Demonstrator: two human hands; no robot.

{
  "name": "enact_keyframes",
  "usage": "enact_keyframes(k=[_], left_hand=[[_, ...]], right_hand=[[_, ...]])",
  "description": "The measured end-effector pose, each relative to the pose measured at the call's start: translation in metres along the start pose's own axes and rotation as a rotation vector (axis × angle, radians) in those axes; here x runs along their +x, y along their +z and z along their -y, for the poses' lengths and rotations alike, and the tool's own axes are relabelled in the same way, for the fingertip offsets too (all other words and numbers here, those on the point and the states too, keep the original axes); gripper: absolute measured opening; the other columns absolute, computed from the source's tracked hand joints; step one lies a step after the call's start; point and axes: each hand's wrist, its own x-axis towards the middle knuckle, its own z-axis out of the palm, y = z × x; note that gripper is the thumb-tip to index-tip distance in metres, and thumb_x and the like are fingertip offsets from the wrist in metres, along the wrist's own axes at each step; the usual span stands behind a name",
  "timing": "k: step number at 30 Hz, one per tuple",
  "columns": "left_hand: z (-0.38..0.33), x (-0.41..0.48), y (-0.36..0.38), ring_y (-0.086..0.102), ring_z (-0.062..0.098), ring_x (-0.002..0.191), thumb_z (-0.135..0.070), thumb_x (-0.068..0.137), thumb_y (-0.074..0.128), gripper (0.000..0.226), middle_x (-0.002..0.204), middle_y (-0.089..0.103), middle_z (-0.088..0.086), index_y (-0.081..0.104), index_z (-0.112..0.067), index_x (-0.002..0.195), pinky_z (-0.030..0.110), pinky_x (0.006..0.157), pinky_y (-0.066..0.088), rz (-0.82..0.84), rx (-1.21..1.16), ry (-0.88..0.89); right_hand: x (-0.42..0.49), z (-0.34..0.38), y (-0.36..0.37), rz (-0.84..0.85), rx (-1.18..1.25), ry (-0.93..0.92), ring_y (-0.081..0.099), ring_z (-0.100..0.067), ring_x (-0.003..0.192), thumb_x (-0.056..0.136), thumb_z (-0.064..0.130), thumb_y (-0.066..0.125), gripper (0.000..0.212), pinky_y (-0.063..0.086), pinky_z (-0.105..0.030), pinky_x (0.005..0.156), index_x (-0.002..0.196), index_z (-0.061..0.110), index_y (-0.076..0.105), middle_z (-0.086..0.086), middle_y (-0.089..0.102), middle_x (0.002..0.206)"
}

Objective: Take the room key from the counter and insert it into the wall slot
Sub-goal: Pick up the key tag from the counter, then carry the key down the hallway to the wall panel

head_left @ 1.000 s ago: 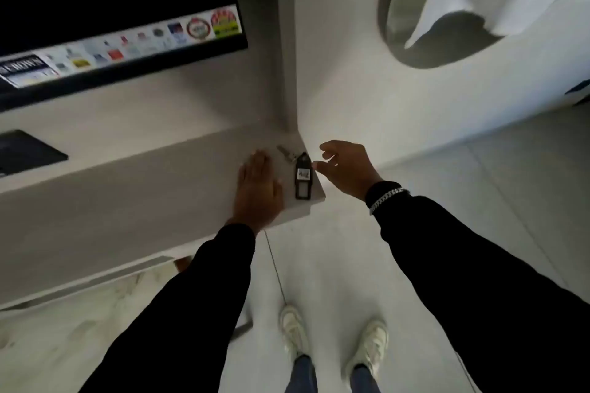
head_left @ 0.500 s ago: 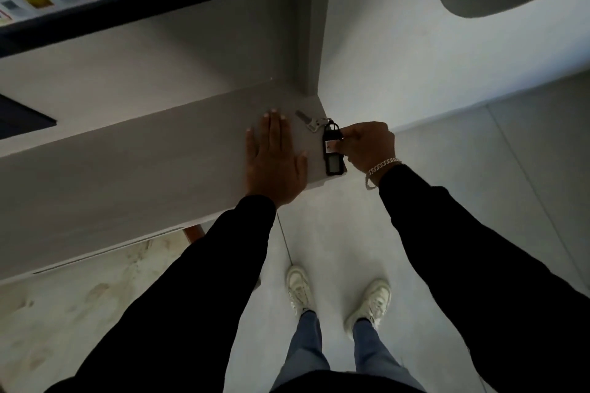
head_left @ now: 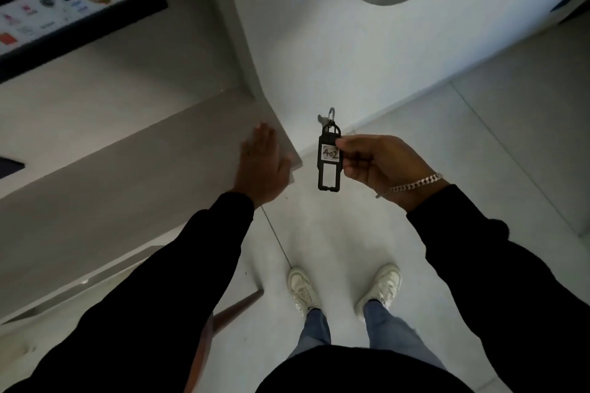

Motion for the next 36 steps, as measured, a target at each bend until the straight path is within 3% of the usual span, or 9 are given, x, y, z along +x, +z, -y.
enact_keyframes(k=[2,5,11,16,19,27,31,36], left_hand=[[-0.033,-0.007,0.002,0.011,0.033,0.157,-0.022,0.101,0.037,0.057,0.167,0.015,0.020,0.028,0.000,0.152,0.054,0.127,0.010,-0.019,-0.092,0.107],[-0.091,-0.018,0.014,0.008,0.031,0.158,-0.029,0.097,0.031,0.063,0.167,0.015,0.017,0.028,-0.002,0.153,0.051,0.128,0.004,-0.030,-0.175,0.223],[-0.224,-0.026,0.044,0.000,0.026,0.158,-0.051,0.095,0.018,0.077,0.169,0.010,0.014,0.016,-0.004,0.156,0.050,0.130,0.002,-0.003,-0.186,0.387],[-0.328,-0.015,0.065,-0.003,0.021,0.158,-0.041,0.100,0.030,0.071,0.170,0.006,0.010,0.009,-0.006,0.158,0.047,0.131,0.003,0.017,-0.256,0.497],[-0.386,0.001,0.077,-0.003,0.021,0.158,-0.034,0.100,0.035,0.069,0.170,0.006,0.010,0.010,-0.006,0.158,0.047,0.131,0.003,0.056,-0.268,0.583],[-0.524,0.085,0.105,0.002,0.026,0.158,-0.040,0.098,0.029,0.070,0.169,0.011,0.014,0.015,-0.004,0.157,0.050,0.130,0.005,0.002,-0.188,0.781],[-0.594,0.144,0.111,0.008,0.029,0.158,-0.037,0.097,0.031,0.068,0.167,0.017,0.015,0.022,-0.003,0.155,0.055,0.129,0.012,-0.035,-0.176,0.849],[-0.685,0.207,0.114,0.027,0.033,0.152,-0.030,0.098,0.039,0.060,0.160,0.035,0.020,0.035,0.002,0.149,0.056,0.121,0.034,-0.078,-0.299,0.930]], right_hand=[[-0.024,0.005,-0.027,0.034,0.081,-0.016,0.062,-0.012,0.056,0.075,0.009,0.072,0.012,0.054,-0.020,0.053,0.086,0.003,0.075,-0.007,0.073,0.072],[-0.059,0.010,-0.076,0.071,0.168,-0.028,0.064,-0.010,0.056,0.065,0.015,0.076,0.022,0.056,-0.019,0.056,0.084,0.004,0.075,-0.007,0.075,0.074],[-0.125,0.016,-0.188,-0.064,0.179,-0.086,0.063,-0.013,0.055,0.062,0.015,0.077,0.043,0.056,-0.021,0.056,0.098,-0.007,0.069,-0.014,0.069,0.075],[-0.164,0.030,-0.277,-0.207,0.207,-0.177,0.062,-0.014,0.052,0.060,0.015,0.078,0.025,0.057,-0.021,0.055,0.081,0.002,0.075,-0.010,0.070,0.065],[-0.176,0.049,-0.329,-0.291,0.226,-0.245,0.062,-0.014,0.053,0.059,0.017,0.079,0.031,0.057,-0.021,0.055,0.084,0.001,0.075,-0.010,0.070,0.066],[-0.161,0.139,-0.462,-0.385,0.178,-0.299,0.063,-0.014,0.052,0.059,0.017,0.081,0.022,0.057,-0.021,0.055,0.078,0.005,0.077,-0.009,0.071,0.063],[-0.144,0.203,-0.527,-0.435,0.182,-0.328,0.062,-0.014,0.052,0.059,0.016,0.080,0.026,0.057,-0.021,0.054,0.080,0.003,0.076,-0.009,0.070,0.063],[-0.137,0.265,-0.596,-0.489,0.258,-0.356,0.058,-0.015,0.046,0.074,0.000,0.071,0.005,0.057,-0.022,0.051,0.078,-0.001,0.073,-0.008,0.066,0.055]])
